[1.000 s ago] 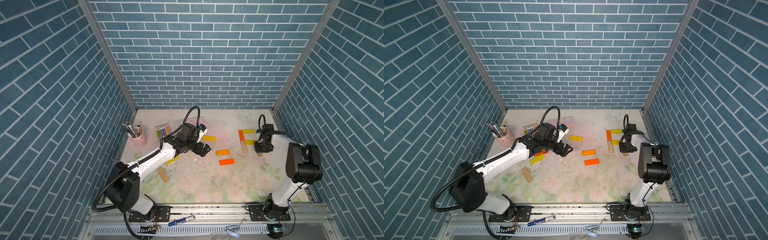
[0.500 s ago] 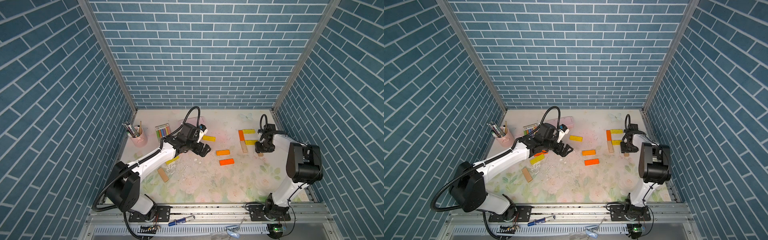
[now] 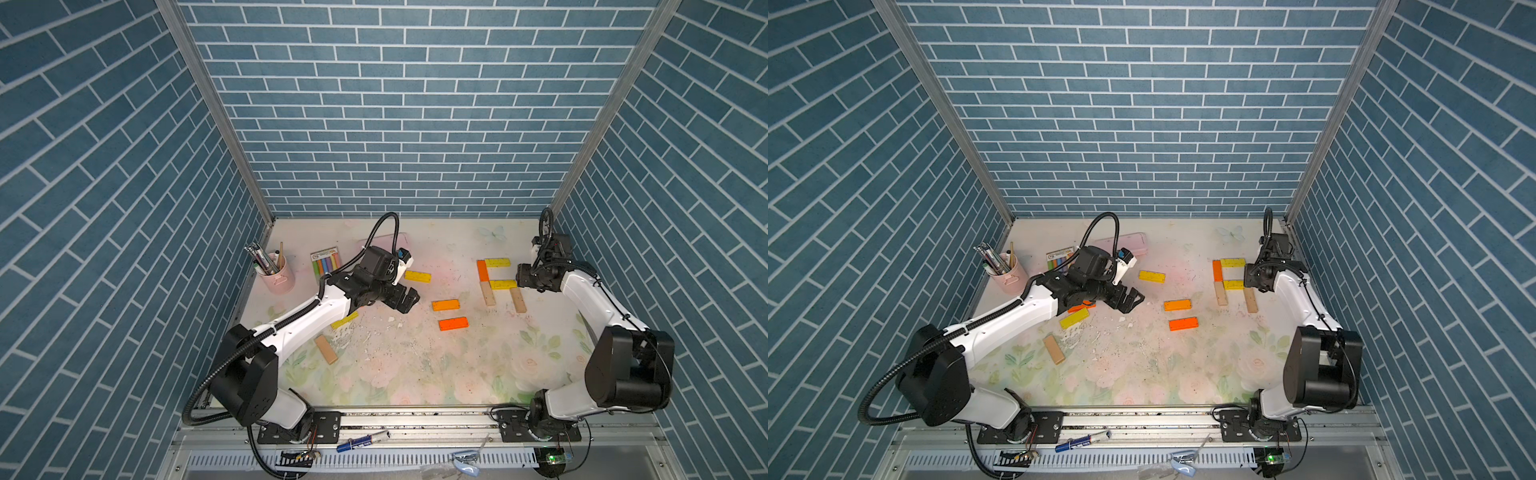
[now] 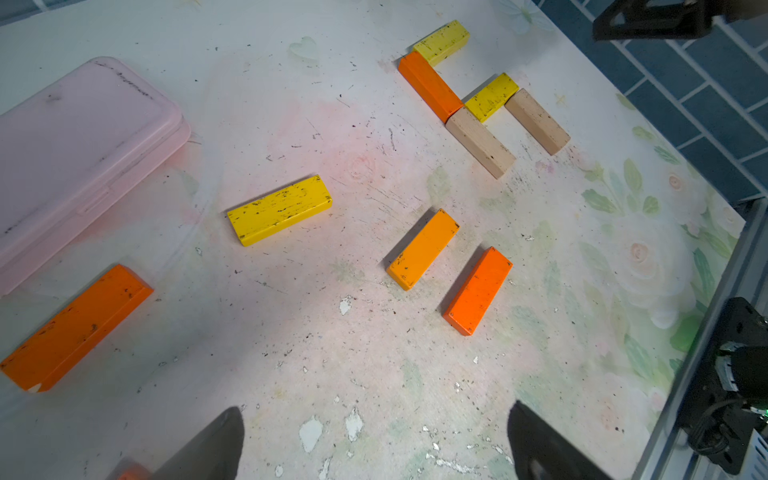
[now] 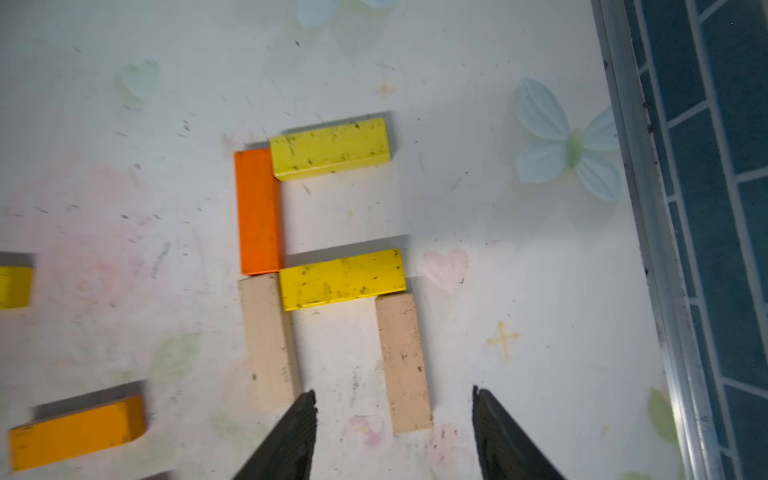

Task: Assemble the number 6 with building blocks
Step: Assemble the building block at the center of the board, then pick up the building block from the center of the board.

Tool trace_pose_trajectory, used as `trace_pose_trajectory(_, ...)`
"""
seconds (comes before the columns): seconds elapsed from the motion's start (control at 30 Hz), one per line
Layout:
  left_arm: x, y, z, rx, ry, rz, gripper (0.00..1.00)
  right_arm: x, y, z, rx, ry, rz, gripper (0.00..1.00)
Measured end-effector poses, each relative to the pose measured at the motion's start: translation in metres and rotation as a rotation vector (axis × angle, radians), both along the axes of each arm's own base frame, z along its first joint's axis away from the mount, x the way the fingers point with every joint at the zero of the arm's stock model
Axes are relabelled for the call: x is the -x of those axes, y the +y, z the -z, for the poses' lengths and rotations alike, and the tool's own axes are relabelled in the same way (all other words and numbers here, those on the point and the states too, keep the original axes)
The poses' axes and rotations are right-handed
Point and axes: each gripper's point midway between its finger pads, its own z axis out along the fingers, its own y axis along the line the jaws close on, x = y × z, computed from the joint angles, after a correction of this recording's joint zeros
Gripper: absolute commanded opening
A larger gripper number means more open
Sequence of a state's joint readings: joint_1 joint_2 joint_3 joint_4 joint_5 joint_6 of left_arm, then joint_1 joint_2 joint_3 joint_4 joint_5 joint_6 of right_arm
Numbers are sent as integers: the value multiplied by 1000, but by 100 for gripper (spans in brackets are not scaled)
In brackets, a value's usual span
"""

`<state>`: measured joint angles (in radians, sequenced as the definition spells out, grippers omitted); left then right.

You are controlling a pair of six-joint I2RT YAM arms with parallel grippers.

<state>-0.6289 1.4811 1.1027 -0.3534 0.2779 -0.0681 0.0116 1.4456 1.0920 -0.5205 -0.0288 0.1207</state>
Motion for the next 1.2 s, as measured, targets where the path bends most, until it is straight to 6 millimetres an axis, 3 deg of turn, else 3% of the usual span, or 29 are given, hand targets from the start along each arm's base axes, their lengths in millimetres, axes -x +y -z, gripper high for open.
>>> trace_pose_trajectory(0.1, -3, 5, -1, -25, -6, -28, 99, 16, 41, 0, -44, -3, -53, 69)
trace_pose_trajectory(0.2, -6, 10, -2, -48, -15, -53, 99, 38, 83, 21, -65, 58, -122, 69)
trace_pose_trajectory(0.3, -7, 14, 0, -65, -16, -66, 99, 59, 109, 42, -90, 114, -157, 69)
trace_pose_trajectory(0.4, -7, 15, 2, -75, -14, -71, 99, 69, 115, 56, -124, 140, -130, 69)
trace_pose_trajectory(0.57, -7, 15, 4, -84, -2, -70, 99, 71, 127, 57, -135, 142, -134, 73)
trace_pose_trajectory(0.67, -9, 15, 3, -93, -2, -76, 99, 67, 141, 58, -133, 152, -158, 81)
trace_pose_trajectory(0.7, -10, 16, 2, -98, -7, -82, 99, 64, 147, 59, -130, 157, -163, 93)
trace_pose_trajectory(0.73, -10, 18, 1, -104, -12, -90, 99, 62, 153, 60, -128, 162, -170, 97)
trace_pose_trajectory(0.97, -18, 41, -20, -109, -65, -201, 99, 57, 194, 76, -87, 201, -219, 98)
trace_pose_trajectory(1.2, -25, 61, -46, -87, -124, -298, 99, 53, 218, 92, -32, 233, -231, 98)
